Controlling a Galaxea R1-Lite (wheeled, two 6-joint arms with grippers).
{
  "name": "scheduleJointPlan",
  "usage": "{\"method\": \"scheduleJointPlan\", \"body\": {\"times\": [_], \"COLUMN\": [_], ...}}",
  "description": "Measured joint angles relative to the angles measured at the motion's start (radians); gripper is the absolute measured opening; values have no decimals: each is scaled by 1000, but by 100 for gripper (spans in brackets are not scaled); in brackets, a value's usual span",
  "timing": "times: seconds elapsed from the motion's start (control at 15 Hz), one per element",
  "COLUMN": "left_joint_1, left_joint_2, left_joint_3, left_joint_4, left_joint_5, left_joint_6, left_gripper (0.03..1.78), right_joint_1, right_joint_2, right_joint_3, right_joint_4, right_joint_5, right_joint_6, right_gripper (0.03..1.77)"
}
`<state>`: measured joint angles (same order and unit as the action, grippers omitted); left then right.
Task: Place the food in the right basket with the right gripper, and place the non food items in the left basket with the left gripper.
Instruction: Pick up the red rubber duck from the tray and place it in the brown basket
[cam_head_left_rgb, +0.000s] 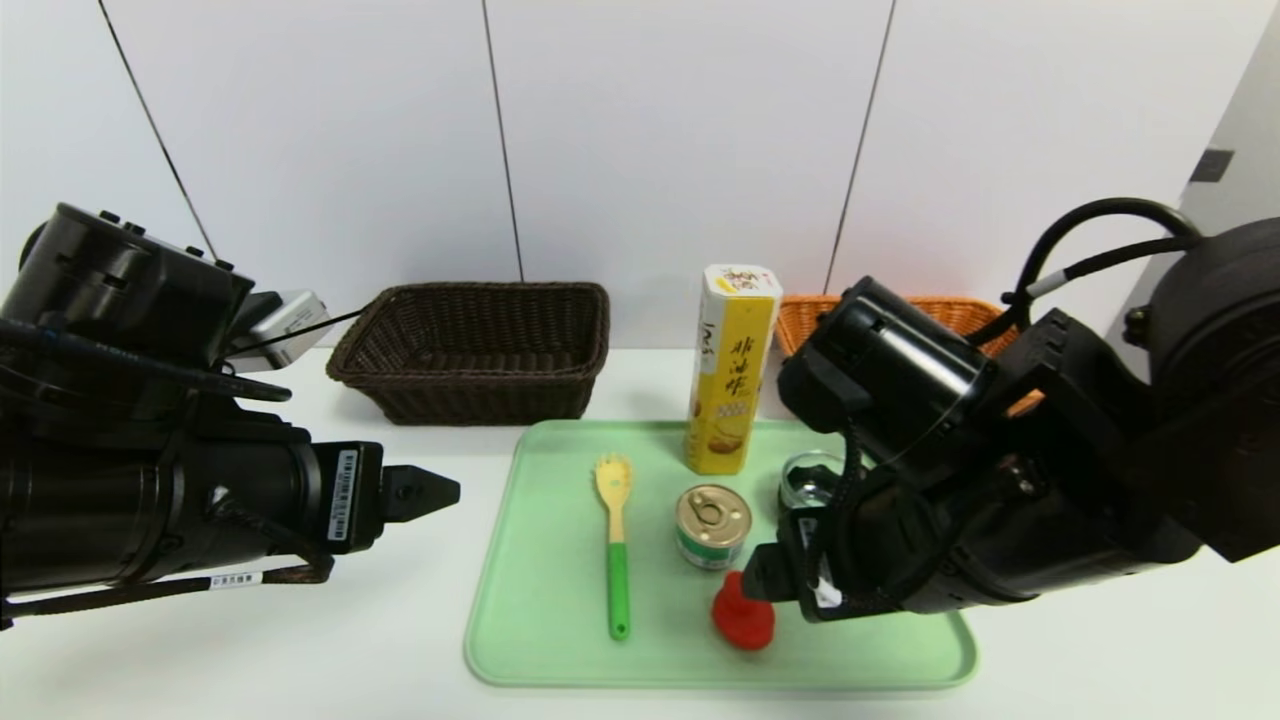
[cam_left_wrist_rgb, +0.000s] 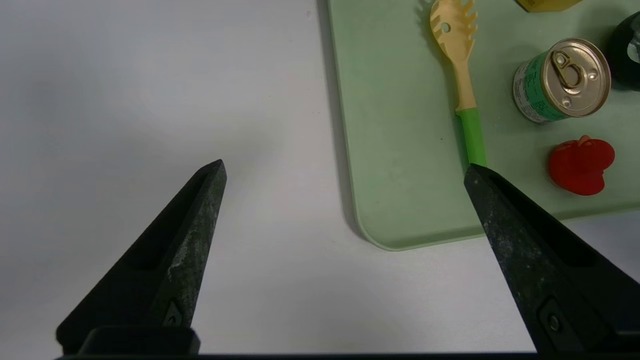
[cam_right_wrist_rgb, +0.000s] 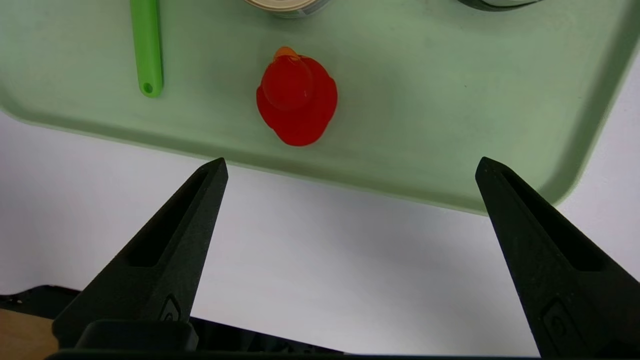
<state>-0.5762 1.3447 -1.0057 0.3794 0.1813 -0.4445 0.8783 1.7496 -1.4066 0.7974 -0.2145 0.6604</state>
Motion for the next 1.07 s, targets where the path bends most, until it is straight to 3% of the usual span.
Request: {"method": "scheduleJointPlan", "body": {"times": [1.07], "left_joint_1": [-2], "left_joint_2": [4], "left_joint_3": [8], "left_joint_4": [1], "left_joint_5": [-4], "left_joint_6": [-5], "left_gripper": [169], "right_joint_1": [19], "right_joint_2": [272], "right_joint_3": [-117], "right_joint_4": [3], "right_joint_5": [-28], "right_joint_6": [63], "right_gripper": [171]}}
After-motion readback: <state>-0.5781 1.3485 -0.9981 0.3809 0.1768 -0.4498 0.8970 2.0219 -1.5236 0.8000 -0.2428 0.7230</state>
